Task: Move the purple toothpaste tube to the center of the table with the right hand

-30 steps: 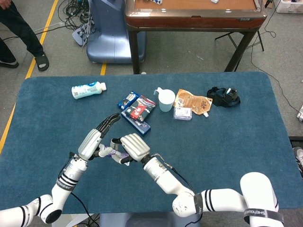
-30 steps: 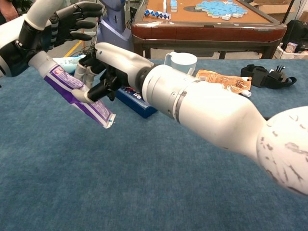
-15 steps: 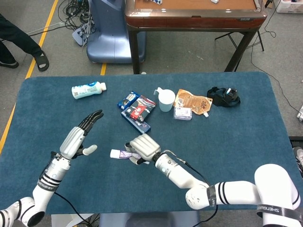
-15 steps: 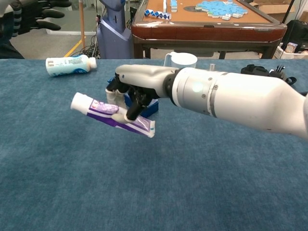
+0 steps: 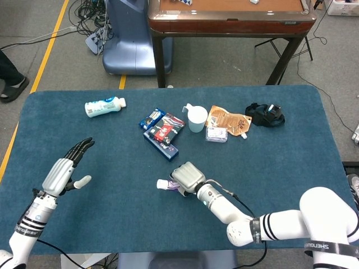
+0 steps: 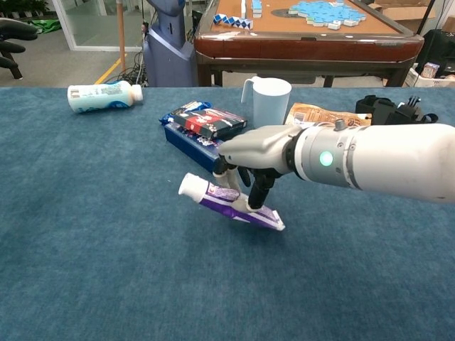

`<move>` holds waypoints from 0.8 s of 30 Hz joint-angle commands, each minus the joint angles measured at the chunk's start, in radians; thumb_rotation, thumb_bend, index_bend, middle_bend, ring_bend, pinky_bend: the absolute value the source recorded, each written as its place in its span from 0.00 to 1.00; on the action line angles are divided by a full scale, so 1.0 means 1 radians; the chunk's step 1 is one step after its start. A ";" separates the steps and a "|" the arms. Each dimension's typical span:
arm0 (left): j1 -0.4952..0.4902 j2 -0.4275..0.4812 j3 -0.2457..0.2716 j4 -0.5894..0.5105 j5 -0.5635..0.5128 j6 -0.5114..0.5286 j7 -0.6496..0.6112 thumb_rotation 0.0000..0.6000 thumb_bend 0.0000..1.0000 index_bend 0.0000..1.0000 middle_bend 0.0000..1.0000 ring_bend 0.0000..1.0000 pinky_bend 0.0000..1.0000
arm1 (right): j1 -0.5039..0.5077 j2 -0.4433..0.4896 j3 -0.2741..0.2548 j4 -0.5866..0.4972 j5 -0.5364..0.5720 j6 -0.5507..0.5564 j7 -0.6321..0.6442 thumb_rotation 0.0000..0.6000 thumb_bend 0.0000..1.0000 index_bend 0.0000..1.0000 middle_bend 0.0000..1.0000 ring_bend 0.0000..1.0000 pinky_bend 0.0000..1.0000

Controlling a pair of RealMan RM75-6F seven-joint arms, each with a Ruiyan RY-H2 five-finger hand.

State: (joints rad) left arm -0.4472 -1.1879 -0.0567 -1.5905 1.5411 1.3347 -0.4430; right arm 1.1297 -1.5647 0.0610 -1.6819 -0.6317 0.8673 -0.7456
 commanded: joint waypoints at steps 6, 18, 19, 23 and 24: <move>0.034 0.037 0.003 0.016 -0.026 0.005 -0.005 0.00 0.00 0.00 0.00 0.00 0.06 | -0.061 0.108 0.022 -0.125 -0.101 0.110 0.079 1.00 0.21 0.00 0.12 0.14 0.28; 0.114 0.076 -0.011 0.061 -0.107 0.056 0.137 1.00 0.01 0.00 0.00 0.00 0.08 | -0.379 0.437 -0.085 -0.286 -0.448 0.398 0.330 1.00 0.21 0.12 0.28 0.22 0.28; 0.121 0.077 -0.011 0.059 -0.112 0.060 0.151 1.00 0.01 0.00 0.00 0.00 0.08 | -0.406 0.449 -0.095 -0.281 -0.474 0.423 0.349 1.00 0.21 0.15 0.29 0.24 0.29; 0.156 0.086 -0.011 0.039 -0.142 0.081 0.213 1.00 0.02 0.00 0.00 0.00 0.08 | -0.525 0.492 -0.139 -0.246 -0.560 0.528 0.410 1.00 0.21 0.27 0.36 0.29 0.31; 0.164 0.089 -0.010 0.032 -0.147 0.086 0.226 1.00 0.02 0.00 0.00 0.00 0.08 | -0.550 0.498 -0.147 -0.237 -0.573 0.550 0.419 1.00 0.22 0.30 0.37 0.30 0.31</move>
State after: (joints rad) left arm -0.3013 -1.1065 -0.0672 -1.5451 1.4094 1.4080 -0.2409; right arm 0.6488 -1.1020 -0.0496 -1.9394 -1.1499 1.3515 -0.3734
